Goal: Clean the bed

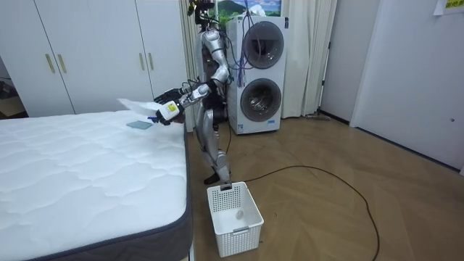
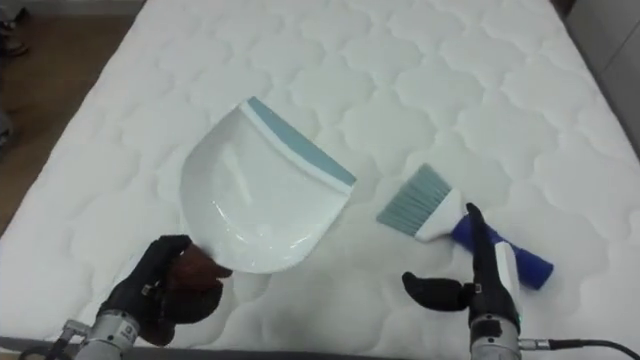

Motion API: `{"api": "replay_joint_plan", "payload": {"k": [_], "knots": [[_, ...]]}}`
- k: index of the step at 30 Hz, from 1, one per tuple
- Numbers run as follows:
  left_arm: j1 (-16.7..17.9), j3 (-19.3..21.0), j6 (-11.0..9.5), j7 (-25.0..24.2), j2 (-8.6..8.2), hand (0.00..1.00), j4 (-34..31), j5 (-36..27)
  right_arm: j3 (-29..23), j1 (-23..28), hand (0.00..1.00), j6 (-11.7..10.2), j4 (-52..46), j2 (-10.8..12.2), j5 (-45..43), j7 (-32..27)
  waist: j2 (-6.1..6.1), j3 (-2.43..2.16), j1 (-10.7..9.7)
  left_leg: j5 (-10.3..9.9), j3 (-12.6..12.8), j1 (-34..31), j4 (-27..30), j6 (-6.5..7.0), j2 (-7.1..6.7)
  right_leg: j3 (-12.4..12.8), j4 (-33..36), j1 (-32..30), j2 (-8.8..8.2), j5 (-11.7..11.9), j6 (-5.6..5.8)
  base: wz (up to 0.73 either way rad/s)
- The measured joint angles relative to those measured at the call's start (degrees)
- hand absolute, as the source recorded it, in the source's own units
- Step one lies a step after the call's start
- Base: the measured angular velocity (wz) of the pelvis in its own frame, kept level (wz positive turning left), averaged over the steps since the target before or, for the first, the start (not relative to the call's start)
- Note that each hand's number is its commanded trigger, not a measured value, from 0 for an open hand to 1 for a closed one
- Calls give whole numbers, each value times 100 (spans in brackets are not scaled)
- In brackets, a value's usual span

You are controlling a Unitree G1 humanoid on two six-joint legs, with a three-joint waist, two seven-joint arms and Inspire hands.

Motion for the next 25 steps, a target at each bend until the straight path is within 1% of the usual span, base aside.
{"api": "replay_joint_plan", "payload": {"k": [1, 2, 3, 4, 6, 8, 10, 11, 12, 13, 14, 15, 16, 17, 18, 19, 20, 21, 22, 23, 25], "knots": [[-19, 18, 0, 3, -9, 0, 122, -9, 0, 0, 0, 63, 3, 29, -2, -26, -4, 1, 32, -13, -2, 33, 9, -14, -1, -36, 7, 3, -1, 0, 0, -45], [-78, 19, 3, 3, -10, 0, 272, -64, 0, -19, 0, 66, 58, 32, -27, -38, 8, 3, 53, -61, -8, 35, 41, -21, -2, -149, 3, 3, -8, 0, 0, -44], [-122, 19, 7, 3, -12, 0, 361, -81, 0, -39, 0, 68, 127, 34, -51, -37, 15, 7, 51, -89, -8, 31, 69, -27, 0, -208, 4, 6, -12, 0, -1, -32], [-169, 37, 6, 11, -37, 0, 552, -213, -6, -54, 0, 141, 261, 46, -178, -31, 28, 10, 68, -146, -5, 31, 111, -18, 12, -364, 32, 17, -29, 0, -2, -21], [-171, 144, 5, 17, -120, 0, 845, -342, -8, 24, 0, 191, 413, 53, -274, 15, 29, 8, 80, -165, -2, 67, 109, -18, 13, -372, 61, 14, 1, 0, -2, -21], [-146, 261, 13, 20, -140, 0, 1206, -519, -20, 70, 0, 300, 639, 54, -280, 164, 29, 10, 114, -183, -2, 98, 100, -9, 7, -329, 50, 0, 7, 0, -2, -24], [-140, 389, 11, 35, -171, 0, 1515, -650, -21, 74, 0, 301, 960, 54, -298, 282, 26, 10, 112, -184, -4, 147, 41, -7, 7, -336, -19, 9, 6, 4, 5, -6], [-91, 420, 10, 92, -171, 0, 1665, -748, -24, 73, 0, 308, 1187, 54, -298, 351, 9, -12, 115, -183, -6, 183, -33, -6, 5, -347, -24, 7, 9, 5, 8, 0], [-76, 441, 9, 97, -174, 0, 1754, -750, -31, 70, 0, 312, 1301, 56, -301, 383, -1, -17, 122, -183, -7, 190, -48, -6, 5, -357, -33, 10, 11, 7, 12, 4], [-53, 504, 2, 98, -199, 0, 2012, -765, -41, 48, 0, 315, 1585, 72, -303, 443, -11, -39, 134, -182, -9, 220, -107, -5, 13, -404, -88, 43, 12, 26, 21, 8], [-36, 552, 1, 103, -235, 0, 2363, -934, -67, 53, 0, 354, 1845, 98, -297, 490, -9, -54, 139, -182, -21, 288, -188, -4, 30, -457, -179, 123, 19, 60, 22, 5], [-9, 562, 13, 105, -243, 0, 2536, -1011, -68, 60, 0, 397, 1948, 108, -288, 512, -6, -69, 151, -182, -20, 331, -242, -4, 39, -492, -211, 149, 19, 72, 24, 0], [59, 578, 63, 106, -243, 0, 2832, -1188, -78, 71, 0, 466, 2105, 141, -252, 542, -22, -73, 138, -182, -21, 377, -288, -4, 49, -566, -241, 183, 11, 80, 25, -6], [95, 601, 166, 110, -247, 0, 3066, -1290, -78, 83, 0, 548, 2169, 167, -207, 573, -49, -66, 138, -182, -20, 384, -295, -4, 54, -614, -248, 189, 4, 82, 23, -5], [98, 602, 205, 112, -248, 0, 3183, -1331, -79, 77, 0, 554, 2232, 177, -206, 604, -70, -62, 124, -182, -16, 389, -297, -5, 58, -615, -263, 199, 9, 83, 22, 0], [104, 620, 223, 114, -258, 0, 3421, -1355, -81, 58, 0, 552, 2428, 203, -201, 670, -89, -66, 141, -181, -11, 416, -304, -6, 81, -622, -348, 263, 30, 110, 11, 0], [118, 664, 187, 114, -265, 0, 3616, -1355, -117, 56, 0, 554, 2671, 260, -202, 738, -127, -88, 164, -180, -15, 456, -301, -8, 100, -628, -431, 350, 49, 125, 0, 0], [124, 705, 151, 114, -272, 0, 3678, -1354, -181, 56, 0, 564, 2784, 306, -203, 775, -142, -93, 181, -180, -17, 482, -300, -9, 105, -627, -453, 380, 54, 126, -1, 0], [194, 827, 107, 114, -316, 0, 3706, -1354, -297, 61, 0, 616, 2969, 371, -201, 845, -147, -93, 223, -180, -15, 536, -313, -9, 115, -627, -521, 457, 64, 129, -6, 0], [190, 848, 105, 114, -323, 0, 3761, -1354, -375, 62, 0, 677, 3116, 398, -200, 937, -161, -95, 232, -180, -14, 590, -343, -9, 119, -626, -560, 512, 69, 129, -6, 0], [208, 877, 103, 113, -324, 0, 3822, -1343, -465, 94, 0, 697, 3297, 405, -214, 1069, -155, -89, 262, -180, -6, 664, -405, -9, 135, -616, -665, 603, 89, 160, -4, 0]]}}
